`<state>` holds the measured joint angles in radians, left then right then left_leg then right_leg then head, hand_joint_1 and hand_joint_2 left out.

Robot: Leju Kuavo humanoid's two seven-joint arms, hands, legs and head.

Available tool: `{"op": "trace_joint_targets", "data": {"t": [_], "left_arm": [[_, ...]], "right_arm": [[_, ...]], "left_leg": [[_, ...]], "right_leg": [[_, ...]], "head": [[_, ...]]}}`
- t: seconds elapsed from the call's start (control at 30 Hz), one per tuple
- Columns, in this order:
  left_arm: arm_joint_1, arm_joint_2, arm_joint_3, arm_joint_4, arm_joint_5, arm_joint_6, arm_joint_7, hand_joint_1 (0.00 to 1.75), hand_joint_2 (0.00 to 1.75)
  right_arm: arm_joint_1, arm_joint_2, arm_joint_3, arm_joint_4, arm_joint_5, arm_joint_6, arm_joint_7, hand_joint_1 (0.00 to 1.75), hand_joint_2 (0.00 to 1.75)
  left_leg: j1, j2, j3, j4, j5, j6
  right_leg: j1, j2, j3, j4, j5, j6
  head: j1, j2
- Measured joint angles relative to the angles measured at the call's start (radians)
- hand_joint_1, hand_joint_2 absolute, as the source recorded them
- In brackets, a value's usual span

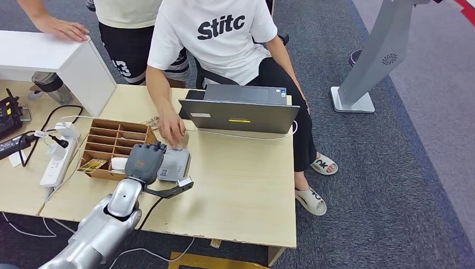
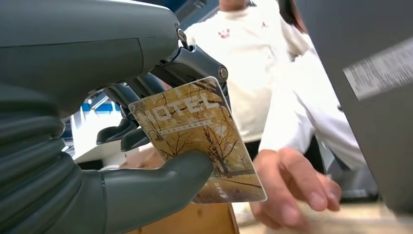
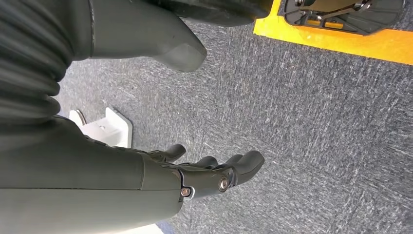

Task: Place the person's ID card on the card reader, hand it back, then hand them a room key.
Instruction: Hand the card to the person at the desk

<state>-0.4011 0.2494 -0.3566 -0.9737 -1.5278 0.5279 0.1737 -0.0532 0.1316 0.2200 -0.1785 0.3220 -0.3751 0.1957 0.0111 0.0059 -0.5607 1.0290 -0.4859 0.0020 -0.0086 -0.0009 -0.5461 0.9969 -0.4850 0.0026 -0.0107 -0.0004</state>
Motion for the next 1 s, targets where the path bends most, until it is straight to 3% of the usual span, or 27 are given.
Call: {"op": "trace_joint_targets", "data": {"t": [0.63,1.0], "left_arm": [[-0.063,0.061,0.161,-0.213,0.097,0.052,-0.070,1.75,1.75],[-0.065,0.078,0.197,-0.256,0.111,0.049,-0.082,1.75,1.75]], "right_arm": [[0.001,0.000,-0.001,0.000,0.003,-0.015,-0.012,0.00,1.75],[0.001,0.000,-0.001,0.000,0.004,-0.015,-0.011,0.00,1.75]], "left_leg": [[0.000,0.000,0.000,0.000,0.000,0.000],[0.000,0.000,0.000,0.000,0.000,0.000]], "right_leg": [[0.000,0.000,0.000,0.001,0.000,0.000],[0.000,0.000,0.000,0.001,0.000,0.000]], "head": [[0.000,0.000],[0.000,0.000]]}}
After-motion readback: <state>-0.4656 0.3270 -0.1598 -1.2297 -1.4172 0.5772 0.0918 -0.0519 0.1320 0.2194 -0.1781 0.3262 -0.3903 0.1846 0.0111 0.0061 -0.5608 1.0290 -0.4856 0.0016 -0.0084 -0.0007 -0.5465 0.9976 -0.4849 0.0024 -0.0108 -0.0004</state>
